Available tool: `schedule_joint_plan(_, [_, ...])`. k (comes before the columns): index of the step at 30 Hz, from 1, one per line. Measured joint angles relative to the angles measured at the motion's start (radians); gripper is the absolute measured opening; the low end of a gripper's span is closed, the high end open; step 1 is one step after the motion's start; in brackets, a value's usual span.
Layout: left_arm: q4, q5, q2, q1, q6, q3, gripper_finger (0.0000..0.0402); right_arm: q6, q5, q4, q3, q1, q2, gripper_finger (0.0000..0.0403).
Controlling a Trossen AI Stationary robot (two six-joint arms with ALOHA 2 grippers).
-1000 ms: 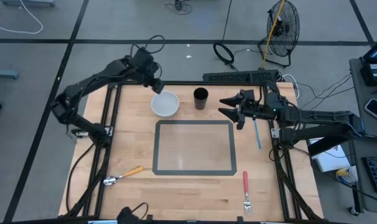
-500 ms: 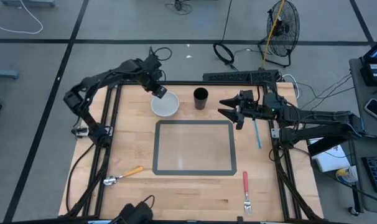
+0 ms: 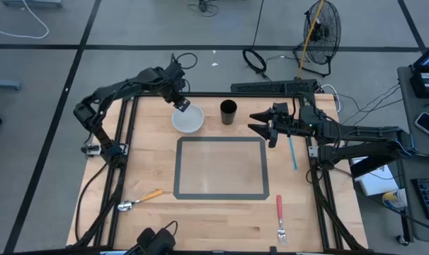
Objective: Pick & Place Utensil
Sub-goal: Put the white bowl on the light brown mat
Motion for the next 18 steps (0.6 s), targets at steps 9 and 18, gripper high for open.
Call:
schedule_joint_plan(9, [-0.004,0.001,0.063,0.008,0.013,0.000,0.0153,0.012,0.000,-0.051,-0.001,0.001,0.000,0.0238])
schedule_joint_plan(18, [-0.006,0.010,0.124,0.006,0.030,0.000,0.0132,0.015,0.000,-0.058,-0.001,0.002,0.000,0.0238])
